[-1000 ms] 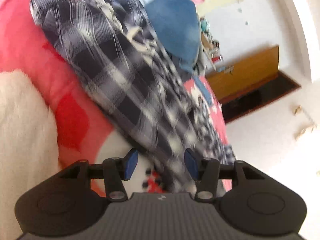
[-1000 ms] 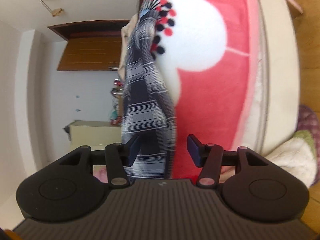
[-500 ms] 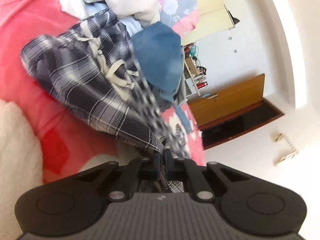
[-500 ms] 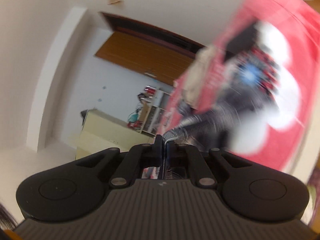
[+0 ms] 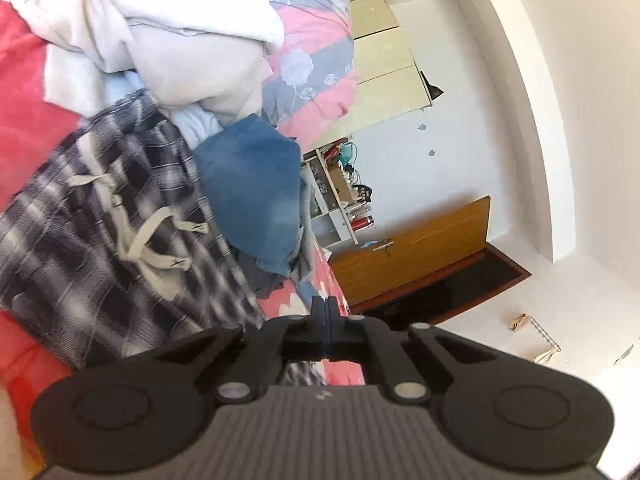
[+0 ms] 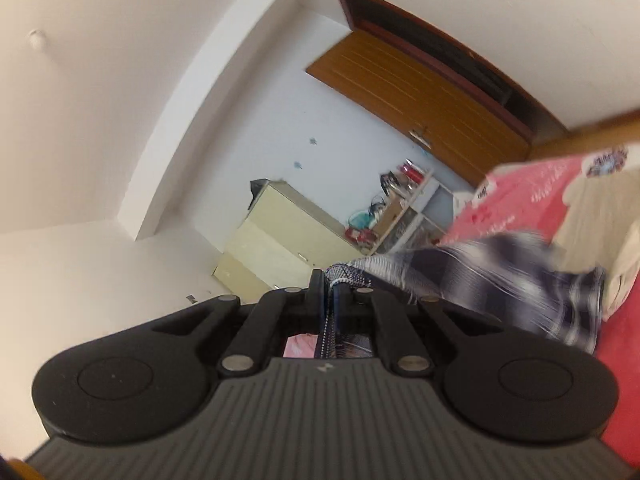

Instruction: Fold clothes

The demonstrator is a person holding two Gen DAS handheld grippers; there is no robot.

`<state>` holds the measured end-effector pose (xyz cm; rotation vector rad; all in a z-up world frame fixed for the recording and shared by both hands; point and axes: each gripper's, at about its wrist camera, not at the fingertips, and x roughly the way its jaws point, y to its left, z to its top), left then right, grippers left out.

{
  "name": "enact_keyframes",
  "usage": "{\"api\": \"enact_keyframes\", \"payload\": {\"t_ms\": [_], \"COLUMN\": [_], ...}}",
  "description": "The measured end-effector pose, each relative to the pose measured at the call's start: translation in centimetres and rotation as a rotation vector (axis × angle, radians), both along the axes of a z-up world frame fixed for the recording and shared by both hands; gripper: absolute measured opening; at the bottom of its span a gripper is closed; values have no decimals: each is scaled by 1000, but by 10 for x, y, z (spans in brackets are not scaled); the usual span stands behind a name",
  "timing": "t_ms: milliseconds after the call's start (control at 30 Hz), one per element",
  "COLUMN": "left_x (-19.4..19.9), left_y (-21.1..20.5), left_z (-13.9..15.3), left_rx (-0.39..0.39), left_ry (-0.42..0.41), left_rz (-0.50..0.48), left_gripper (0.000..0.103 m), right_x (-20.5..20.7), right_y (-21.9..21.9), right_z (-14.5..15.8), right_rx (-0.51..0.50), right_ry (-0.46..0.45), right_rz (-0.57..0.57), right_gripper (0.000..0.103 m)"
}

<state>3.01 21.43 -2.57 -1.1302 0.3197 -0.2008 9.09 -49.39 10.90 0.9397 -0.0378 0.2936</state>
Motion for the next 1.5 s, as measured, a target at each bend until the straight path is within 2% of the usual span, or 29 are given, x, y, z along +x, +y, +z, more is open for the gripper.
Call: {"api": "enact_keyframes", "payload": {"t_ms": [67, 167, 300, 400, 467, 500, 567, 700, 733, 833, 900, 1000, 1100, 1133, 1233, 1300, 1333, 1367, 1400, 1433, 1500], "left_x": [-4, -11, -19, -22, -25, -26, -31, -41, -44, -51, -56, -56, -51, -48, -36, -29, -26, -22, -19, -18, -20], "left_y": [-2, -6, -11, -12, -11, -9, -5, 10, 14, 26, 32, 40, 47, 49, 52, 52, 51, 50, 50, 52, 58], "left_z": [-13, -33, -52, -59, -59, -58, -58, -66, -68, -78, -80, -78, -74, -74, -75, -77, -77, -76, -74, -69, -54], "left_rx": [7, 25, 77, 136, 185, 210, 232, 227, 218, 181, 161, 183, 204, 218, 266, 286, 301, 320, 335, 335, 319], "left_ry": [45, 103, 166, 204, 223, 232, 257, 312, 324, 344, 334, 320, 292, 285, 273, 261, 250, 235, 220, 200, 153], "left_rz": [-21, -63, -108, -121, -106, -95, -73, -17, -2, 39, 59, 107, 144, 154, 163, 158, 155, 150, 143, 137, 133], "left_gripper": [1, 1, 5, 14, 26, 27, 29, 35, 37, 45, 46, 53, 53, 53, 48, 37, 23, 17, 14, 10, 9], "right_x": [-17, -44, -61, -70, -85, -93, -105, -118, -115, -90, -75, -64, -66, -66, -60, -57, -55, -53, -51, -49, -48], "right_y": [-5, -21, -44, -58, -60, -60, -54, -17, 2, 88, 149, 263, 354, 372, 400, 419, 428, 438, 447, 456, 470], "right_z": [-21, -69, -144, -190, -202, -203, -193, -157, -150, -136, -131, -144, -169, -174, -183, -189, -192, -195, -198, -201, -200], "right_rx": [6, -12, -74, -129, -137, -143, -182, -379, -449, -702, -867, -1159, -1414, -1468, -1559, -1620, -1651, -1681, -1712, -1742, -1776], "right_ry": [49, 174, 434, 625, 667, 670, 645, 576, 545, 413, 314, 123, -38, -67, -89, -105, -112, -120, -128, -136, -144], "right_rz": [-36, -122, -242, -326, -363, -388, -439, -488, -443, -166, 35, 363, 541, 569, 582, 590, 595, 599, 602, 606, 615], "right_gripper": [3, 3, 3, 6, 9, 11, 26, 27, 27, 27, 27, 28, 27, 27, 26, 25, 21, 18, 15, 5, 2]}}
